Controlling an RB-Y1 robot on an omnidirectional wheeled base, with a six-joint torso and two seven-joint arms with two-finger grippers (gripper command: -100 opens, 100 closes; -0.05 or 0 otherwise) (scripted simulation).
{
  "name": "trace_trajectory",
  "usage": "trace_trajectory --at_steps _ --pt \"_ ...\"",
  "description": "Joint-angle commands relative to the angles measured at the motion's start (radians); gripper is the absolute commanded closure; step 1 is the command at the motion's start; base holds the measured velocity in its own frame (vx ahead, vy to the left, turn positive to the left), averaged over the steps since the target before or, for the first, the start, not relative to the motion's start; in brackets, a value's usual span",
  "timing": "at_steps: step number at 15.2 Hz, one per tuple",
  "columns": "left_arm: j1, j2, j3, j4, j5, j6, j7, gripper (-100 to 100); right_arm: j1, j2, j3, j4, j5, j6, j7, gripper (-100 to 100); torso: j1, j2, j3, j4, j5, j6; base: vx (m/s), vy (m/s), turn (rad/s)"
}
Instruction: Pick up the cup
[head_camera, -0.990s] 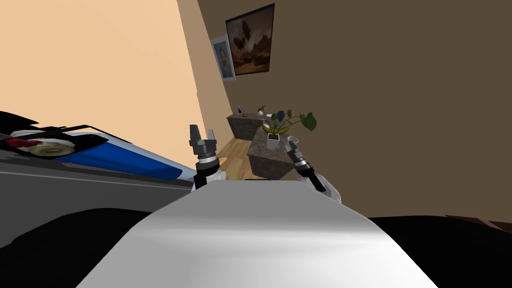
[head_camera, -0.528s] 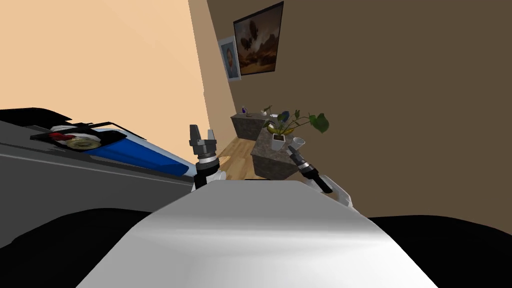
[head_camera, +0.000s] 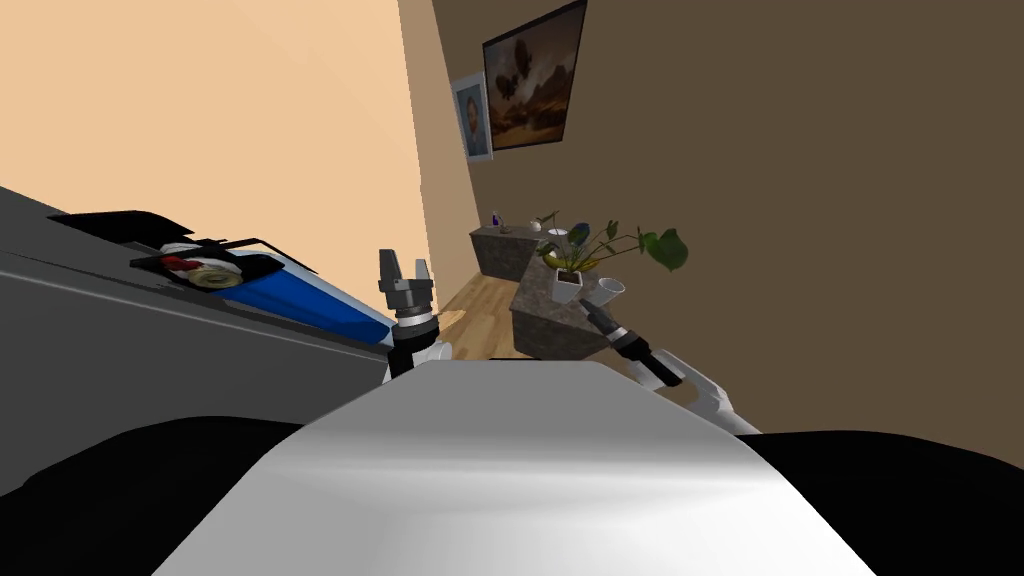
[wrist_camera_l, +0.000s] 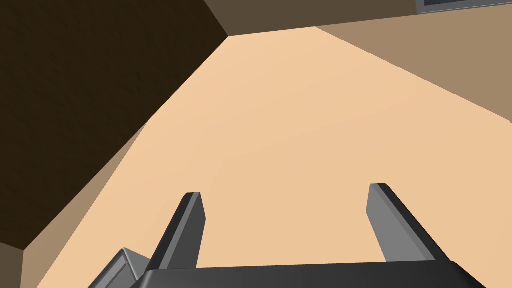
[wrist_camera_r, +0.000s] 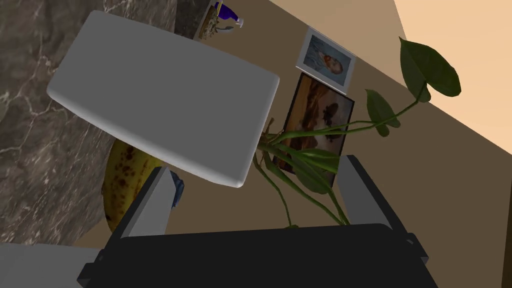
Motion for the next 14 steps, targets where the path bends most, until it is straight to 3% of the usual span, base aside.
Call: trace_trajectory --at_steps 1,3,4,7,8,10,11,13,14 --pt "0.0 0.0 0.0 0.0 0.0 0.0 0.0 0 0.001 -0.05 0.009 0.05 0.011 -0.003 0.0 -100 0.0 0.0 0.0 0.0 0.0 0.0 0.004 0.066 0.159" --pt "0.0 0.0 0.0 0.0 0.0 0.0 0.0 0 0.001 -0.095 0.009 0.055 0.011 -0.003 0.0 -100 0.001 0.0 0.0 0.0 0.0 0.0 0.01 0.073 0.101" --pt "0.0 0.0 0.0 0.0 0.0 0.0 0.0 0 0.004 -0.119 0.017 0.098 0.021 -0.013 -0.001 -100 0.001 0.0 0.0 0.0 0.0 0.0 0.01 0.076 0.122" --pt "0.0 0.0 0.0 0.0 0.0 0.0 0.0 0 0.004 -0.166 0.017 0.107 0.021 -0.013 -0.001 -100 0.001 0.0 0.0 0.0 0.0 0.0 0.008 0.055 0.07" --pt "0.0 0.0 0.0 0.0 0.0 0.0 0.0 0 0.007 -0.201 0.025 0.155 0.031 -0.023 -0.002 -100 -0.001 0.001 0.0 0.0 0.0 0.0 0.006 0.051 0.158" --pt "0.0 0.0 0.0 0.0 0.0 0.0 0.0 0 0.007 -0.236 0.025 0.159 0.031 -0.023 -0.002 -100 0.0 0.001 0.0 0.0 0.0 0.0 0.009 0.054 0.104" --pt "0.0 0.0 0.0 0.0 0.0 0.0 0.0 0 0.01 -0.262 0.034 0.203 0.041 -0.033 -0.003 -100 0.0 0.001 0.0 0.0 0.0 0.0 0.024 0.071 0.169" --pt "0.0 0.0 0.0 0.0 0.0 0.0 0.0 0 0.01 -0.305 0.034 0.21 0.041 -0.033 -0.003 -100 0.001 0.0 0.0 0.0 0.0 0.0 0.021 0.061 0.09" --pt "0.0 0.0 0.0 0.0 0.0 0.0 0.0 0 0.014 -0.33 0.044 0.246 0.051 -0.043 -0.004 -100 0.0 0.0 0.0 0.0 0.0 0.0 0.01 0.061 0.13"
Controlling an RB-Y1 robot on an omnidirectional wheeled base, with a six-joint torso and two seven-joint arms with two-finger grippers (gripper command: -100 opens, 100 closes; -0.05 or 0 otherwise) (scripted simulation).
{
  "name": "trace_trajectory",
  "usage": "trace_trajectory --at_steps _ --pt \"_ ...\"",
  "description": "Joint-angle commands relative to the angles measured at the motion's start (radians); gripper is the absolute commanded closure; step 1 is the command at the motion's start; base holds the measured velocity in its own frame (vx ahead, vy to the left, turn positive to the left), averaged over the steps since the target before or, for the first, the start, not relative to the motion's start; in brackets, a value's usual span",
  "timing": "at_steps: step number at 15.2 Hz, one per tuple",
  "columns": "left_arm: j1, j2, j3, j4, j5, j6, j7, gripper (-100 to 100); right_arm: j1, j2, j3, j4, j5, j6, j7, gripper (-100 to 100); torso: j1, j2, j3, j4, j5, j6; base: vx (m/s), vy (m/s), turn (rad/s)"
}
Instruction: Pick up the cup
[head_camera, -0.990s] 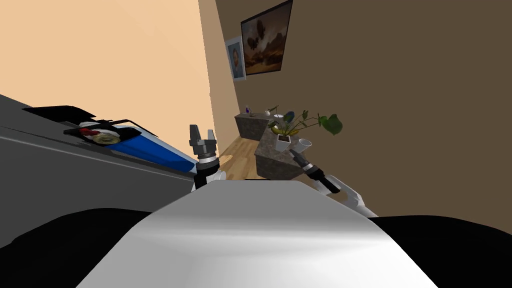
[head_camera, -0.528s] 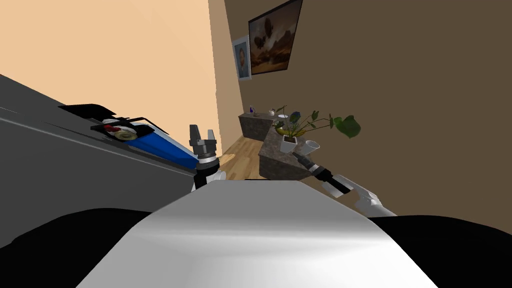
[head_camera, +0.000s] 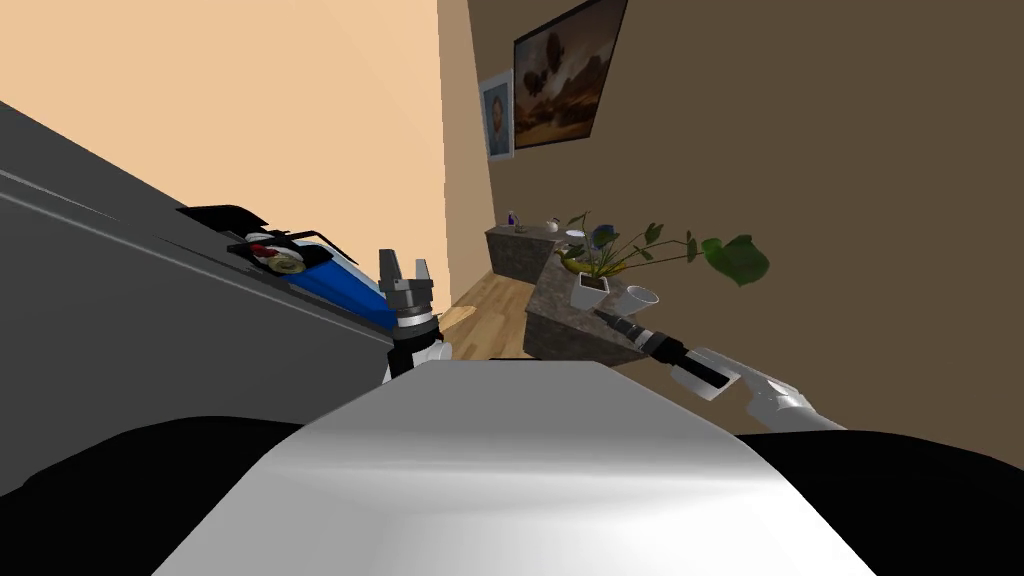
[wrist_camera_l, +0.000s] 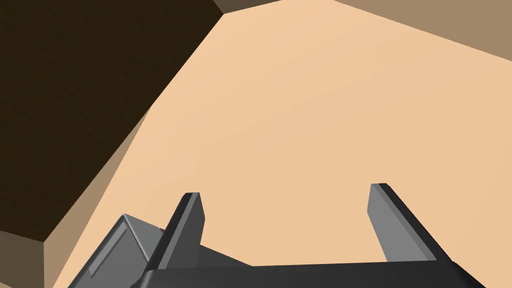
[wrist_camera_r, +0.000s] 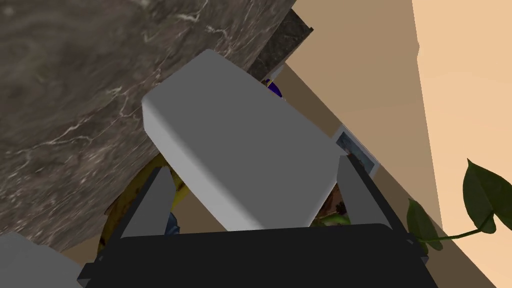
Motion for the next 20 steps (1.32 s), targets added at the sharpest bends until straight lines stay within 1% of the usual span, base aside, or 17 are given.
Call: trace_trajectory --at_steps 1,2,3,4,5,6,8,9,11,12,14,15,16,17,18,19,20 --pt "0.0 0.0 0.0 0.0 0.0 0.0 0.0 0 0.007 -0.05 0.005 0.041 0.007 -0.011 0.001 -100 0.0 0.0 0.0 0.0 0.0 0.0 0.011 0.07 0.148" --pt "0.0 0.0 0.0 0.0 0.0 0.0 0.0 0 0.007 -0.07 0.005 0.041 0.007 -0.011 0.001 -100 0.0 0.0 0.0 0.0 0.0 0.0 0.013 0.055 0.061" --pt "0.0 0.0 0.0 0.0 0.0 0.0 0.0 0 0.011 -0.096 0.015 0.071 0.018 -0.021 0.0 -100 0.0 0.0 0.0 0.0 0.0 0.001 0.019 0.066 0.171" --pt "0.0 0.0 0.0 0.0 0.0 0.0 0.0 0 0.011 -0.122 0.015 0.089 0.018 -0.021 0.0 -100 0.0 0.0 0.0 0.0 0.0 0.0 0.019 0.067 0.148" --pt "0.0 0.0 0.0 0.0 0.0 0.0 0.0 0 0.011 -0.137 0.015 0.091 0.018 -0.021 0.0 -100 0.001 0.0 0.0 0.0 0.0 0.0 0.018 0.048 0.038" --pt "0.0 0.0 0.0 0.0 0.0 0.0 0.0 0 0.016 -0.167 0.026 0.129 0.029 -0.032 -0.001 -100 0.0 0.0 0.0 0.0 0.0 0.001 0.023 0.062 0.132" --pt "0.0 0.0 0.0 0.0 0.0 0.0 0.0 0 0.016 -0.201 0.026 0.139 0.029 -0.032 -0.001 -100 0.0 -0.001 0.0 0.0 0.0 0.0 0.027 0.058 0.108" --pt "0.0 0.0 0.0 0.0 0.0 0.0 0.0 0 0.021 -0.226 0.037 0.186 0.04 -0.043 -0.002 -100 0.0 0.0 0.0 0.0 0.0 0.001 0.024 0.061 0.13" --pt "0.0 0.0 0.0 0.0 0.0 0.0 0.0 0 0.021 -0.263 0.037 0.186 0.04 -0.043 -0.002 -100 0.0 0.0 0.0 0.0 0.0 0.0 0.018 0.051 0.103" --pt "0.0 0.0 0.0 0.0 0.0 0.0 0.0 0 0.027 -0.291 0.05 0.231 0.051 -0.053 -0.003 -100 0.0 0.0 0.0 0.0 0.0 0.0 0.022 0.047 0.169" --pt "0.0 0.0 0.0 0.0 0.0 0.0 0.0 0 0.027 -0.323 0.05 0.231 0.051 -0.053 -0.003 -100 0.0 0.0 0.0 0.0 0.0 0.0 0.021 0.041 0.089" --pt "0.0 0.0 0.0 0.0 0.0 0.0 0.0 0 0.034 -0.35 0.063 0.274 0.062 -0.064 -0.005 -100 -0.001 0.0 0.0 0.0 0.0 0.001 0.022 0.051 0.135" --pt "0.0 0.0 0.0 0.0 0.0 0.0 0.0 0 0.034 -0.376 0.063 0.274 0.062 -0.064 -0.005 -100 0.0 0.0 0.0 0.0 0.0 0.0 0.022 0.052 0.144" --pt "0.0 0.0 0.0 0.0 0.0 0.0 0.0 0 0.041 -0.403 0.076 0.303 0.073 -0.075 -0.006 -100 0.0 0.0 0.0 0.0 0.0 0.0 0.032 0.058 0.185" --pt "0.0 0.0 0.0 0.0 0.0 0.0 0.0 0 0.041 -0.428 0.076 0.316 0.073 -0.075 -0.006 -100 0.0 -0.001 0.0 0.0 0.0 0.0 0.038 0.056 0.153" --pt "0.0 0.0 0.0 0.0 0.0 0.0 0.0 0 0.041 -0.432 0.076 0.316 0.073 -0.075 -0.006 -100 0.0 -0.001 -0.001 0.0 0.0 0.0 0.028 0.036 0.041" --pt "0.0 0.0 0.0 0.0 0.0 0.0 0.0 0 0.049 -0.466 0.091 0.354 0.084 -0.086 -0.007 -100 0.0 -0.001 0.0 0.0 0.0 0.001 0.029 0.036 0.116"
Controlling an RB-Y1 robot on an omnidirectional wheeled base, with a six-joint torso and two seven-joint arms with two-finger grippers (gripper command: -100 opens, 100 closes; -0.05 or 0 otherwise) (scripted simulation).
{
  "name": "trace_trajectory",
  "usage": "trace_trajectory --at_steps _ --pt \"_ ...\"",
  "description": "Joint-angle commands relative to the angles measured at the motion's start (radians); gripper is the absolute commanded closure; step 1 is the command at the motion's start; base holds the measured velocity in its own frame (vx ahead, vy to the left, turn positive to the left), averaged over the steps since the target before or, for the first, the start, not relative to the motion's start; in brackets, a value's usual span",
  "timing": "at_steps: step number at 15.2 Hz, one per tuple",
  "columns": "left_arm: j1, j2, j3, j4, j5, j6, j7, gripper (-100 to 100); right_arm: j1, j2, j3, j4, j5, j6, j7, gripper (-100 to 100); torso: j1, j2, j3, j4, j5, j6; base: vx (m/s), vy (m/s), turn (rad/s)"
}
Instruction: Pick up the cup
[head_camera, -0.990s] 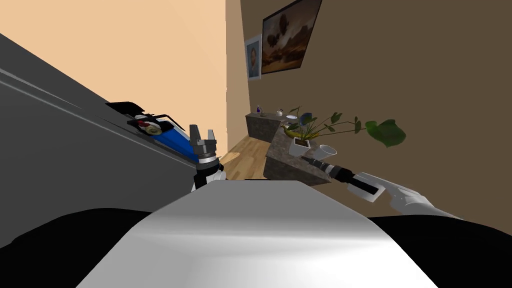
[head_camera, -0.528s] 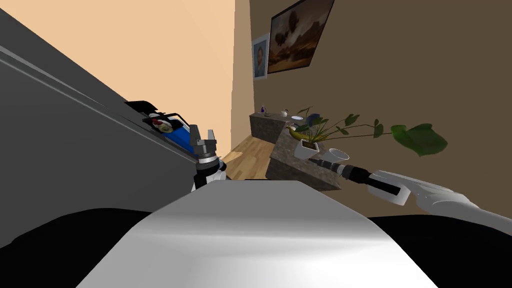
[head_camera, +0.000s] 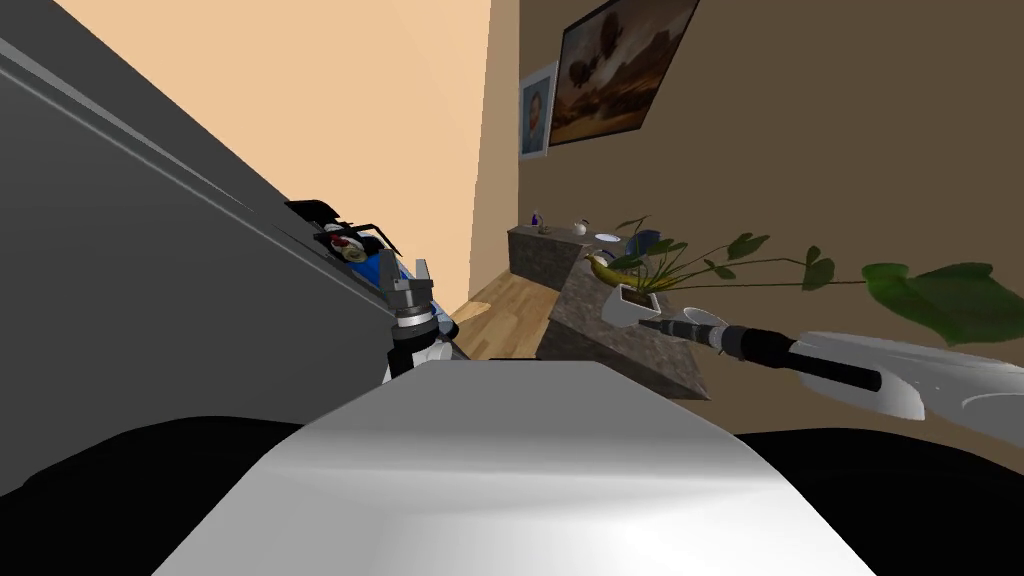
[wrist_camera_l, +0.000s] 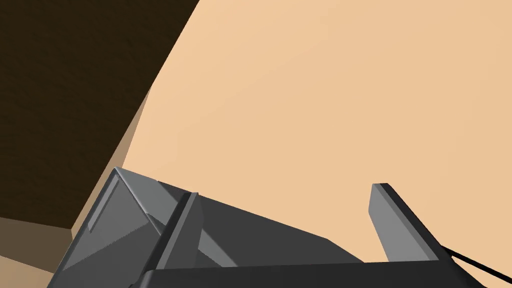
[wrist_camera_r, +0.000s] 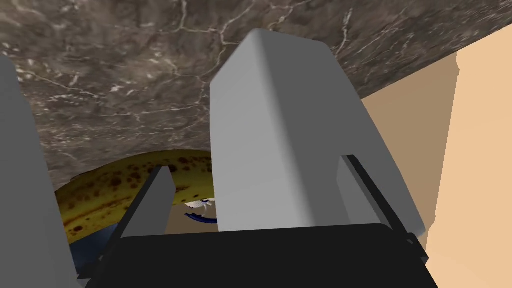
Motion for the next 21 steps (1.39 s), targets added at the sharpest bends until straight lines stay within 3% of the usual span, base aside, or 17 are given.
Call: trace_trajectory --at_steps 1,4,6,9,12,14,15,21 --pt "0.0 0.0 0.0 0.0 0.0 0.0 0.0 0 -0.002 -0.046 0.015 0.035 0.011 -0.011 -0.004 -100 0.0 0.0 0.0 0.0 0.0 0.0 0.026 0.034 0.124" --pt "0.0 0.0 0.0 0.0 0.0 0.0 0.0 0 0.015 -0.115 0.046 0.106 0.033 -0.032 -0.007 -100 -0.002 -0.001 0.0 0.001 0.001 -0.001 0.027 0.04 0.147" --pt "0.0 0.0 0.0 0.0 0.0 0.0 0.0 0 0.015 -0.134 0.046 0.106 0.033 -0.032 -0.007 -100 -0.004 -0.003 -0.001 0.001 0.001 -0.001 0.023 0.024 0.08" --pt "0.0 0.0 0.0 0.0 0.0 0.0 0.0 0 0.035 -0.204 0.078 0.166 0.055 -0.052 -0.01 -100 -0.008 -0.004 -0.001 0.002 0.002 -0.002 0.021 0.01 0.109" --pt "0.0 0.0 0.0 0.0 0.0 0.0 0.0 0 0.047 -0.235 0.096 0.191 0.066 -0.061 -0.012 -100 -0.01 -0.006 -0.002 0.002 0.003 -0.002 0.022 0.005 0.119" --pt "0.0 0.0 0.0 0.0 0.0 0.0 0.0 0 0.071 -0.277 0.132 0.231 0.086 -0.08 -0.015 -100 -0.013 -0.006 -0.002 0.002 0.003 -0.001 0.016 -0.006 0.128" --pt "0.0 0.0 0.0 0.0 0.0 0.0 0.0 0 0.071 -0.277 0.132 0.231 0.086 -0.08 -0.015 -100 -0.015 -0.006 -0.002 0.002 0.003 -0.001 0.014 -0.018 0.097" --pt "0.0 0.0 0.0 0.0 0.0 0.0 0.0 0 0.136 -0.3 0.22 0.269 0.127 -0.121 -0.024 -100 -0.021 -0.006 -0.002 0.002 0.0 0.0 0.007 -0.038 0.085"
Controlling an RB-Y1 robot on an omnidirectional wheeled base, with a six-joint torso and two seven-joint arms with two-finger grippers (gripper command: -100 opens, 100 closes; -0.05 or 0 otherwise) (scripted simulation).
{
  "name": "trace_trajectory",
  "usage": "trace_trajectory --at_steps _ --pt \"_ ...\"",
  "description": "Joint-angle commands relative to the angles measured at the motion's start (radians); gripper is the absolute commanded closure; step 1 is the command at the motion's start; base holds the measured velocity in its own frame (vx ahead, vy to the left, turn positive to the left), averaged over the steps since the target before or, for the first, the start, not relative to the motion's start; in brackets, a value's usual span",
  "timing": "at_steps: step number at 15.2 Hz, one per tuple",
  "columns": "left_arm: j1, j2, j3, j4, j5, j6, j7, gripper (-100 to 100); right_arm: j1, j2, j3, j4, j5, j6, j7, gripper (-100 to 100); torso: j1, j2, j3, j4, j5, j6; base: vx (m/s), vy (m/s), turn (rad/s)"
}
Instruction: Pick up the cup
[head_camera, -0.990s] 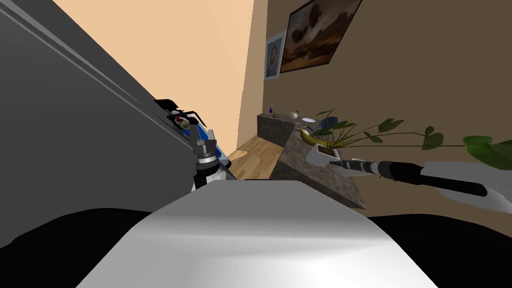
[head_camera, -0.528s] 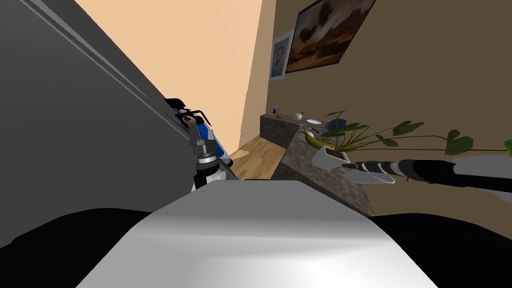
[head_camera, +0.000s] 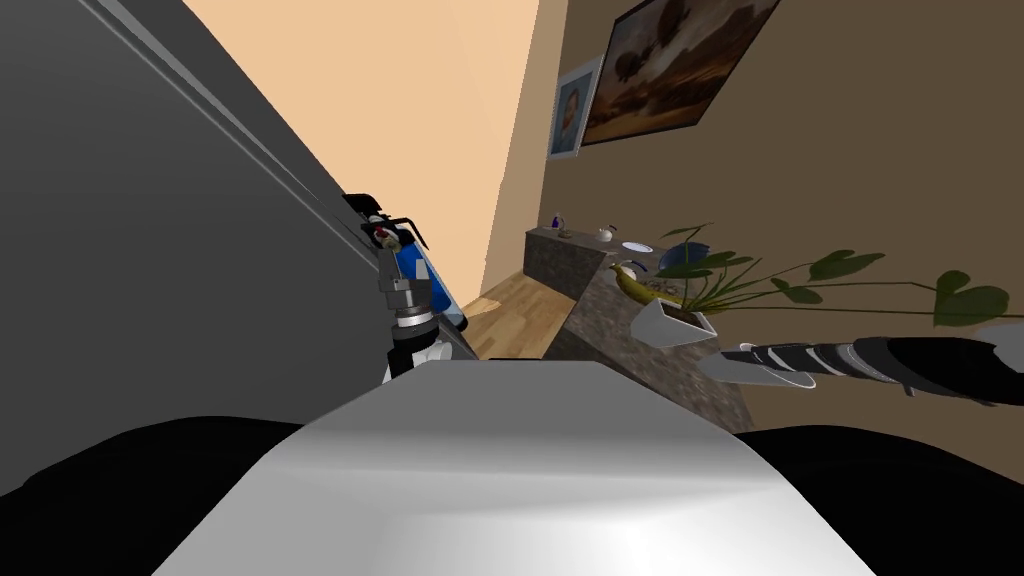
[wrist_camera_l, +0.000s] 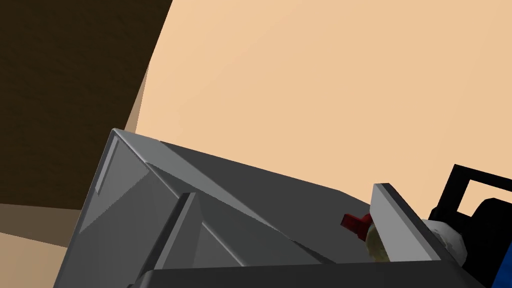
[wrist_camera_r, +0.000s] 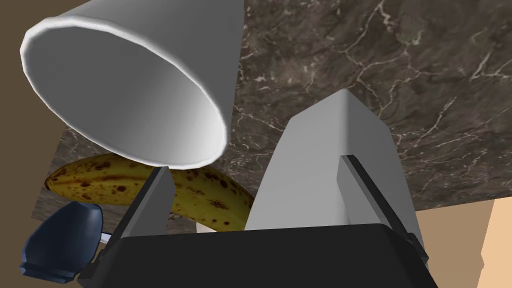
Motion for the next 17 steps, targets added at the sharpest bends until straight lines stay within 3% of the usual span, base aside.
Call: trace_trajectory --at_steps 1,4,6,17 --pt "0.0 0.0 0.0 0.0 0.0 0.0 0.0 0 0.034 -0.008 0.038 -0.005 -0.016 -0.008 0.007 -100 0.0 0.0 0.0 0.0 0.0 0.0 -0.026 -0.027 0.086" --pt "0.0 0.0 0.0 0.0 0.0 0.0 0.0 0 0.034 -0.008 0.038 -0.005 -0.016 -0.008 0.007 -100 0.002 0.001 0.001 0.0 0.001 0.0 -0.007 -0.008 0.024" --pt "0.0 0.0 0.0 0.0 0.0 0.0 0.0 0 0.029 -0.002 0.033 -0.006 0.01 0.0 -0.032 -100 0.003 0.0 0.0 0.0 0.001 0.0 -0.024 -0.009 0.076" --pt "0.0 0.0 0.0 0.0 0.0 0.0 0.0 0 0.036 0.014 0.017 -0.026 0.094 0.056 -0.229 -100 0.001 0.009 0.006 0.002 0.001 0.0 -0.143 -0.021 0.215"
